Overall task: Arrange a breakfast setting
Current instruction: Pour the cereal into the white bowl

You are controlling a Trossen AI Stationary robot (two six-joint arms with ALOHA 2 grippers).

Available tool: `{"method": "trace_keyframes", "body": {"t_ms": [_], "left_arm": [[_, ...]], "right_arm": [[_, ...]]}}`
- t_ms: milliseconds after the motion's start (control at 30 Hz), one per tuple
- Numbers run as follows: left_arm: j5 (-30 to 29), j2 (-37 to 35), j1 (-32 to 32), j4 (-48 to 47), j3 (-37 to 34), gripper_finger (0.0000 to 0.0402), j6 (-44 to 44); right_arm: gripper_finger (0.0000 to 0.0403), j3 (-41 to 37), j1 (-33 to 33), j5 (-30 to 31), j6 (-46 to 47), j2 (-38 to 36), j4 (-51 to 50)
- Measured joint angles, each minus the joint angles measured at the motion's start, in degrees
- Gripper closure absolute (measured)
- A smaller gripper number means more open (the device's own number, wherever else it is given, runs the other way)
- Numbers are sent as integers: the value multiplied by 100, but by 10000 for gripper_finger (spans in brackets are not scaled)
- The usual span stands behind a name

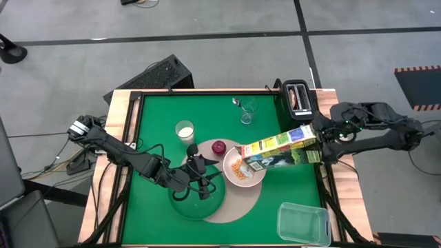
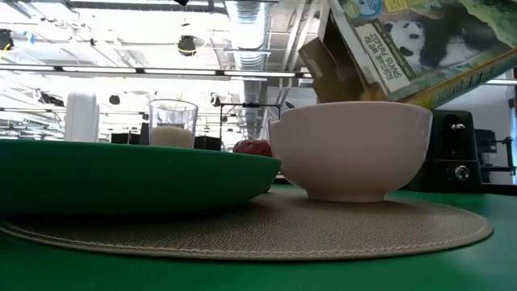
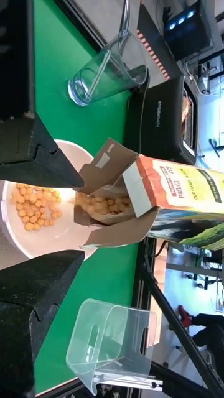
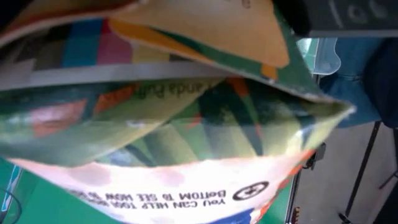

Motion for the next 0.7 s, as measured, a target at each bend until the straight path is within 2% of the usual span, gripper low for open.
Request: {"method": "trace_keyframes", "body": {"t_ms": [267,700], "left_arm": [[0,0,-2,0,0,240,0],[0,0,-2,0,0,240,0]], "right_arm": [[163,202,1,0,-110,321,-61],[167,202,0,0,-87,306,-64]]}}
